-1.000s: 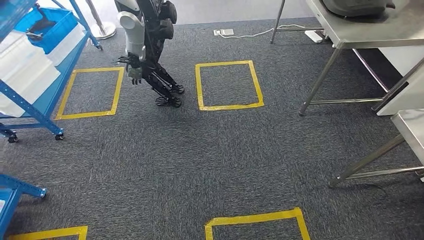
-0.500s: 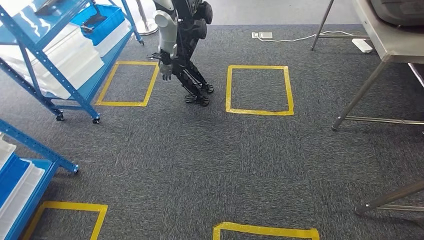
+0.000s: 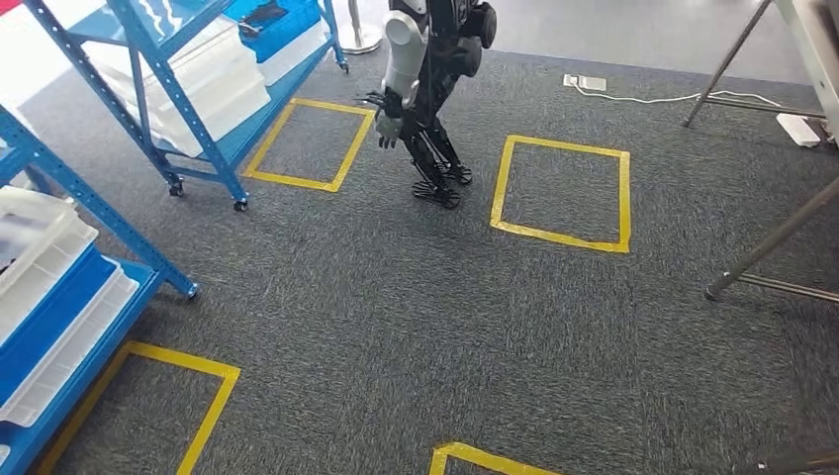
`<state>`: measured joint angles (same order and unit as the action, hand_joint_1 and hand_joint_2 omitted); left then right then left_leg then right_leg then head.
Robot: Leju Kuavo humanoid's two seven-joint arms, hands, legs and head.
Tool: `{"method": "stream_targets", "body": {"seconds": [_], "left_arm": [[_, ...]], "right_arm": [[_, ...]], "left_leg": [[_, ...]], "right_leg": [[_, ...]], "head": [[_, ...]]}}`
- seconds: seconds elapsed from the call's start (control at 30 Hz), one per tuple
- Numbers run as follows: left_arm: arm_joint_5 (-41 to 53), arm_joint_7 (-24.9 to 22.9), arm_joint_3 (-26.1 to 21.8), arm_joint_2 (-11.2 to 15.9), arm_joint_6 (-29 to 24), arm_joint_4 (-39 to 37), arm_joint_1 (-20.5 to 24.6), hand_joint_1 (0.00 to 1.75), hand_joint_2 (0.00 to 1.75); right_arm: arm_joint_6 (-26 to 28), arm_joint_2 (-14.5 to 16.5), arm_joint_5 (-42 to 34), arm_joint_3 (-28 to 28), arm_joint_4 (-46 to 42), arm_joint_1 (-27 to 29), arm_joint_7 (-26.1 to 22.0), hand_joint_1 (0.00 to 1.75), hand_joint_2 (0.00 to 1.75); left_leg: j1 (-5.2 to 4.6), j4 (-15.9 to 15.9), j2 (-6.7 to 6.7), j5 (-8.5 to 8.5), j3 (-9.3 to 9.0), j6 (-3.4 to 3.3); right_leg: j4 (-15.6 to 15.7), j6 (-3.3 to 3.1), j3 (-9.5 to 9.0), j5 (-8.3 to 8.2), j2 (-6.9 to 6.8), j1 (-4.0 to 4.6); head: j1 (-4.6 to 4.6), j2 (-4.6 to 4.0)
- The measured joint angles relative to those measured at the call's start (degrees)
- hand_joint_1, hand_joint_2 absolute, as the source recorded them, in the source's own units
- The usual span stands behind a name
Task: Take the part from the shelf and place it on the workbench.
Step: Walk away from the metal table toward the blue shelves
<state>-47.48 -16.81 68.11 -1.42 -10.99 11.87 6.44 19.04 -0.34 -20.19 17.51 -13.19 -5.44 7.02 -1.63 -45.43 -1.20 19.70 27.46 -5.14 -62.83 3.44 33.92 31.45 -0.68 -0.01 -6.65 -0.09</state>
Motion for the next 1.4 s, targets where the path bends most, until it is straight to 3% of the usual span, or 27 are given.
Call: {"method": "stream_targets", "body": {"seconds": [0.07,0.1,0.13,0.2,0.27,0.33,0.37,0.4,0.5,0.57,0.6,0.63,0.73,0.8,0.87,0.93,0.97,1.03,1.1,1.17,1.2,1.23,1.27,1.3,1.33,1.37,1.4], "left_arm": [[0.0,0.1,0.0,0.0,0.0,0.0,0.1,0.0,0.0],[0.0,0.2,0.0,0.0,0.1,0.0,0.1,0.0,0.0],[0.0,0.3,0.0,0.0,0.1,0.0,0.2,0.0,0.0],[-0.1,0.4,0.0,0.1,0.1,0.0,0.3,0.0,0.0],[-0.2,0.4,0.0,0.3,0.1,0.0,0.4,0.0,0.0],[-0.3,0.4,0.0,0.5,0.2,0.0,0.4,0.0,0.0],[-0.3,0.4,0.0,0.5,0.3,0.0,0.4,0.0,0.0],[-0.4,0.5,-0.1,0.5,0.3,0.0,0.4,0.0,0.0],[-0.4,0.7,-0.1,0.5,0.4,0.0,0.6,0.0,0.0],[-0.5,0.7,-0.1,0.4,0.5,0.0,0.8,0.0,0.0],[-0.6,0.7,-0.1,0.4,0.5,0.0,0.9,0.0,0.0],[-0.6,0.7,-0.1,0.4,0.6,0.0,0.9,0.0,0.0],[-0.7,0.6,-0.1,0.6,0.7,0.0,0.5,0.0,0.0],[-0.7,0.5,-0.1,0.9,0.9,0.0,0.1,0.0,0.0],[-0.8,0.5,-0.1,1.0,1.0,0.0,0.0,0.0,0.0],[-0.9,0.5,-0.1,0.6,1.1,0.0,0.0,0.0,0.0],[-1.0,0.6,-0.1,0.4,1.1,0.0,0.1,0.0,0.0],[-1.1,0.6,-0.1,0.3,1.1,0.0,0.3,0.0,0.0],[-1.2,0.6,-0.1,0.3,1.1,0.0,0.4,0.0,0.0],[-1.3,0.6,-0.2,0.3,1.2,0.0,0.4,0.0,0.0],[-1.4,0.6,-0.2,0.5,1.2,0.0,0.4,0.0,0.0],[-1.5,0.6,-0.2,0.7,1.2,0.0,0.5,0.0,0.0],[-1.6,0.6,-0.3,1.0,1.3,0.0,0.6,0.0,0.0],[-1.7,0.6,-0.3,1.2,1.3,-0.1,0.6,0.0,0.0],[-1.7,0.6,-0.3,1.3,1.3,-0.1,0.7,0.0,0.0],[-1.8,0.6,-0.4,1.3,1.3,0.0,0.6,0.0,0.0],[-1.8,0.5,-0.4,1.2,1.4,0.0,0.5,0.0,0.0]], "right_arm": [[0.0,0.0,0.1,0.0,0.1,0.1,-0.1,0.0,0.0],[0.0,-0.1,0.1,0.0,0.1,0.1,-0.1,0.0,0.0],[0.0,-0.1,0.1,0.0,0.1,0.1,-0.1,0.0,0.0],[0.0,0.1,0.2,0.1,0.1,0.2,-0.2,0.0,0.0],[0.0,0.4,0.4,0.2,0.1,0.3,-0.3,0.0,0.0],[0.0,0.5,0.5,0.4,0.1,0.3,-0.3,0.0,0.0],[0.0,0.5,0.5,0.4,0.1,0.2,-0.3,0.0,0.0],[0.0,0.5,0.5,0.5,0.1,0.1,-0.4,0.0,0.0],[0.2,0.3,0.8,0.7,0.1,0.4,-0.4,0.0,0.0],[0.2,0.3,1.0,0.9,0.2,0.6,-0.4,0.0,0.0],[0.2,0.3,1.1,1.0,0.2,0.7,-0.4,0.0,0.0],[0.2,0.4,1.1,1.1,0.2,0.5,-0.5,0.0,0.0],[0.2,0.6,1.8,1.6,0.2,0.0,-0.5,0.0,0.0],[0.2,1.2,2.3,1.9,0.2,-0.2,-0.5,0.0,0.0],[0.2,1.5,2.9,2.4,0.1,-0.5,-0.4,0.0,0.0],[0.3,1.3,3.4,2.8,0.1,-0.7,-0.3,0.0,0.0],[0.4,1.2,3.6,3.0,0.2,-0.6,-0.2,0.0,0.0],[0.4,1.2,3.8,3.4,0.2,-0.4,-0.2,0.0,0.0],[0.4,0.9,3.9,3.7,0.2,-0.4,-0.1,0.0,0.0],[0.4,0.6,3.9,4.0,0.2,-0.3,-0.1,0.0,0.0],[0.4,0.6,3.9,4.2,0.2,-0.2,-0.1,0.0,0.0],[0.3,0.8,3.9,4.3,0.2,-0.1,-0.1,0.0,0.0],[0.2,1.0,3.9,4.4,0.2,-0.1,-0.1,0.0,0.0],[0.2,1.2,4.0,4.6,0.2,0.0,-0.2,0.0,0.0],[0.1,1.3,4.0,4.7,0.2,-0.1,-0.2,0.0,0.0],[0.1,1.2,4.0,4.9,0.2,-0.1,-0.2,0.0,0.0],[0.1,0.9,4.0,5.0,0.2,-0.1,-0.2,0.0,0.0]], "left_leg": [[0.42,-0.4,-1.49,-0.05,0.14,0.18],[0.73,-0.6,-2.31,-0.02,0.19,0.39],[1.12,-1.0,-3.2,0.09,0.23,0.71],[1.69,-2.1,-4.87,0.55,0.67,1.64],[1.76,-3.3,-6.12,0.53,2.06,2.35],[1.61,-4.1,-7.26,0.06,3.83,2.65],[1.44,-4.9,-7.02,0.29,4.83,2.8],[1.34,-6.9,-5.75,1.21,6.26,2.96],[1.24,-20.0,0.02,6.38,13.34,3.08],[0.87,-26.9,1.01,8.12,16.92,2.43],[0.44,-26.9,1.0,7.57,16.96,1.84],[-0.22,-24.4,0.97,5.99,15.63,1.08],[-3.33,-10.3,1.92,-1.07,7.98,-2.23],[-4.64,-5.6,2.46,-3.06,5.57,-3.24],[-3.97,-2.8,1.62,-3.18,3.86,-3.41],[-2.59,0.9,0.1,-3.3,1.35,-4.03],[-1.81,2.3,-0.64,-3.33,0.43,-4.18],[-0.91,2.1,-1.99,-3.32,0.47,-3.91],[0.37,1.1,-3.53,-2.93,0.92,-3.15],[2.04,-1.9,-5.43,-1.78,2.34,-1.54],[2.57,-4.0,-6.36,-0.97,3.46,-0.58],[2.98,-6.3,-7.28,-0.07,4.98,0.34],[3.08,-8.3,-8.05,0.55,6.52,0.96],[2.99,-9.6,-8.59,0.83,7.8,1.41],[2.97,-10.4,-9.04,0.9,8.9,1.79],[2.94,-11.0,-8.89,0.88,9.7,2.0],[2.99,-12.2,-7.35,1.31,10.66,1.94]], "right_leg": [[-5.5,0.84,2.54,1.38,0.56,-0.5],[-4.6,1.35,2.03,0.38,0.63,-0.87],[-1.2,1.99,0.3,-1.56,0.97,-1.38],[7.6,3.56,-4.27,-4.97,4.27,-2.79],[11.9,3.53,-6.05,-6.13,6.91,-3.76],[11.2,2.55,-5.26,-6.25,5.77,-3.98],[10.7,2.38,-4.94,-6.09,4.93,-3.88],[10.4,2.2,-4.78,-5.91,3.97,-3.66],[10.6,2.46,-5.28,-5.35,1.1,-2.32],[10.7,3.27,-5.88,-4.92,-0.72,-1.4],[10.7,3.64,-6.22,-4.7,-1.48,-1.06],[10.9,3.99,-6.7,-4.49,-2.15,-0.83],[12.4,4.55,-8.85,-4.11,-3.49,-0.61],[13.2,4.85,-9.72,-3.94,-4.22,-0.47],[13.7,4.79,-10.32,-3.51,-4.81,-0.14],[11.3,4.88,-9.63,-1.69,-3.05,-0.04],[8.0,5.19,-8.15,0.06,-1.63,-0.23],[-0.9,6.71,-3.74,3.66,-0.04,-1.16],[-5.0,8.48,-1.41,4.35,0.2,-2.36],[-0.3,11.0,-3.5,1.31,1.38,-4.18],[2.4,12.66,-4.75,0.35,3.14,-4.96],[4.9,13.13,-5.78,-0.44,4.7,-5.74],[6.2,12.69,-6.1,-0.77,5.91,-6.28],[6.5,11.58,-5.84,-0.97,6.19,-6.62],[7.0,9.85,-5.71,-1.7,5.49,-7.33],[7.1,8.98,-5.49,-2.19,4.75,-7.71],[7.0,8.24,-5.34,-2.47,4.02,-8.03]], "head": [[-0.06,0.0],[-0.09,0.0],[-0.14,0.0],[-0.38,0.0],[-0.6,0.0],[-0.65,0.0],[-0.72,0.0],[-0.78,0.0],[-0.89,0.0],[-0.88,0.0],[-0.87,0.0],[-0.87,0.0],[-0.88,-0.01],[-0.88,-0.02],[-0.91,-0.01],[-0.73,0.0],[-0.63,0.0],[-0.46,0.0],[-0.4,0.0],[-0.39,0.0],[-0.32,0.01],[-0.3,0.01],[-0.23,0.01],[-0.12,0.01],[-0.07,0.01],[-0.04,0.01],[-0.27,0.01]]}}
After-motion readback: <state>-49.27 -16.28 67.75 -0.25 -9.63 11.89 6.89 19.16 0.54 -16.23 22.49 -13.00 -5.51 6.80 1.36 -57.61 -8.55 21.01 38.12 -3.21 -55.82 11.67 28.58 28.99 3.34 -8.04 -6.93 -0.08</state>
